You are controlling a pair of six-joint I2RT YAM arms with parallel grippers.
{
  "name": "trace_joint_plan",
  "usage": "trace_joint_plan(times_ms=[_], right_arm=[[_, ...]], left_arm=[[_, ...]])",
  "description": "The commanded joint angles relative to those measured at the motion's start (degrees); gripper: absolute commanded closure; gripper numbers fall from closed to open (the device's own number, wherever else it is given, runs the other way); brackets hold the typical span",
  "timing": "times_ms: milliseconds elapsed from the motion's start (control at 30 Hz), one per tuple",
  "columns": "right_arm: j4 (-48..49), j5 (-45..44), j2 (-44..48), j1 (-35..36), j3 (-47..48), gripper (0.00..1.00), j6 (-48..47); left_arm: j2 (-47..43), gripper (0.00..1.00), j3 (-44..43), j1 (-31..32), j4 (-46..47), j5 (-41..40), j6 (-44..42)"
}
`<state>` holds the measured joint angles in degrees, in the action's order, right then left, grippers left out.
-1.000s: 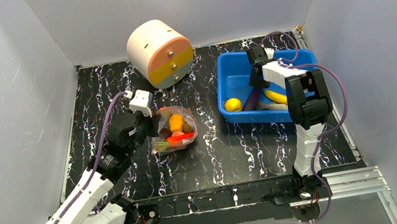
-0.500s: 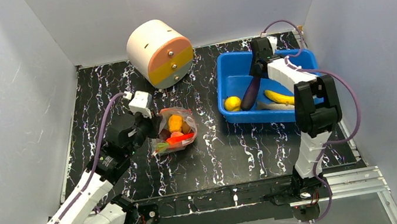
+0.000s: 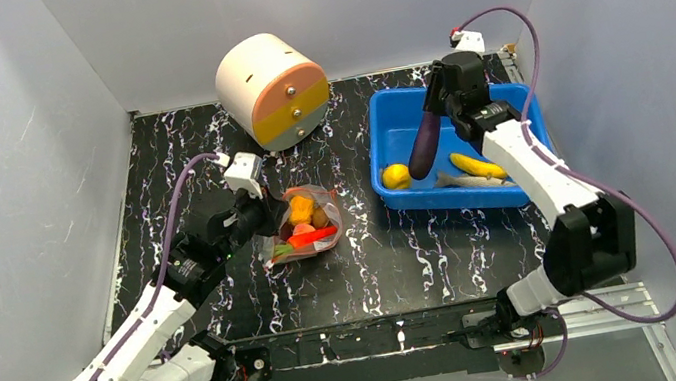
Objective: Place the food in the zip-top bag and seal the zipper
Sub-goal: Pick up the fake vegetable from the bin, then place the fake vegetable in the zipper food storage bag.
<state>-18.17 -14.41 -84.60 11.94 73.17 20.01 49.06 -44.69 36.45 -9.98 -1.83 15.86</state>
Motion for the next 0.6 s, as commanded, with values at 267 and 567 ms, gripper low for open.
trace_joint_plan(times_ms=[267, 567], right_arm=[[15.1, 17.4, 15.3, 10.0, -5.9, 0.79, -5.4], [38.4, 43.2, 23.2, 16.2, -18.2, 0.81, -13.4]], left_arm=[[-0.9, 1.0, -3.4, -0.3, -1.5, 4.1, 3.8], [-0.5, 1.0, -5.0, -0.3, -2.1, 6.8, 4.9]])
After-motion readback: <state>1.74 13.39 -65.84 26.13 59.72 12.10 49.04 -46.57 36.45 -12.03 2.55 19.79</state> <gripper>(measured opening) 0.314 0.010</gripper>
